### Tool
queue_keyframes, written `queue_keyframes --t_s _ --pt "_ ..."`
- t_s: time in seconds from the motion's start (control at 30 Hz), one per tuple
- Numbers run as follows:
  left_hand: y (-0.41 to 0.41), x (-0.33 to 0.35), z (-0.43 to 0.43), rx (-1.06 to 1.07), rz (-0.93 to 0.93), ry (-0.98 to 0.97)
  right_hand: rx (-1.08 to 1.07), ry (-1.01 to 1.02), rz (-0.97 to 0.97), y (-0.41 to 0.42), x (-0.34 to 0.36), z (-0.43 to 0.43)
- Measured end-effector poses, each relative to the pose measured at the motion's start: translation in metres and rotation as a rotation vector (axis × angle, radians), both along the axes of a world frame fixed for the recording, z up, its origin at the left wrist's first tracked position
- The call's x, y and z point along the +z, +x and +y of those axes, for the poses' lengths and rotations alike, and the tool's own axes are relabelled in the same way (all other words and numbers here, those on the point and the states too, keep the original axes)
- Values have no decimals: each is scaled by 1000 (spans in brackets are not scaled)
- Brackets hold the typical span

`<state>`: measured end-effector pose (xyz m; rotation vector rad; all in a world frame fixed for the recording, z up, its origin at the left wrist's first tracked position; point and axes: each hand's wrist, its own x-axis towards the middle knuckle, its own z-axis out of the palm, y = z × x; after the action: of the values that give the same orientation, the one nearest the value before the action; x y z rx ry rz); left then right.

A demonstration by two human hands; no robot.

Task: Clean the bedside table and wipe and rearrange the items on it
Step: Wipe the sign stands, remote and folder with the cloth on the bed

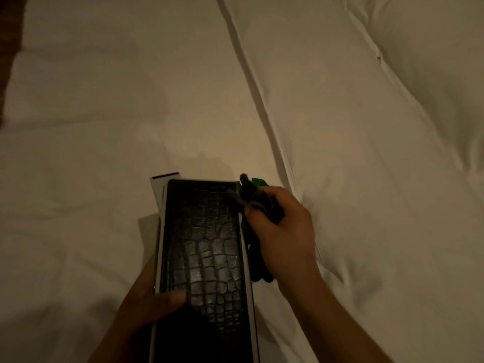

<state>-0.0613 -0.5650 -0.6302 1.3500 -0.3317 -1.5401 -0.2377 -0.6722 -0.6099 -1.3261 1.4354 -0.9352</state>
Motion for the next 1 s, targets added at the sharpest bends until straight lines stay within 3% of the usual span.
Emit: queue_keyframes --t_s 0.13,0.23,0.37,0.5,0.57,0.7,0.83,1.0 --pt "-5 -4 -7 -71 -56 -61 323 -436 358 8 6 26" --pt "-6 -9 -6 -92 -85 -64 395 -539 453 20 2 11" --pt "0 -5 1 -129 -6 -82 110 -266 339 19 0 -33" --pt "4 -8 4 -117 33 -67 -68 190 -175 2 -6 -26" --pt "0 -13 2 -103 -3 -69 -88 295 -286 -3 -8 -13" --pt "-7 -16 -3 1 -30 -72 3 354 -224 -7 -10 20" --pt "-4 -18 -10 120 -16 -47 127 250 -22 -9 -10 53" --pt "-12 -19 -13 269 22 -19 154 205 34 -16 -9 59"
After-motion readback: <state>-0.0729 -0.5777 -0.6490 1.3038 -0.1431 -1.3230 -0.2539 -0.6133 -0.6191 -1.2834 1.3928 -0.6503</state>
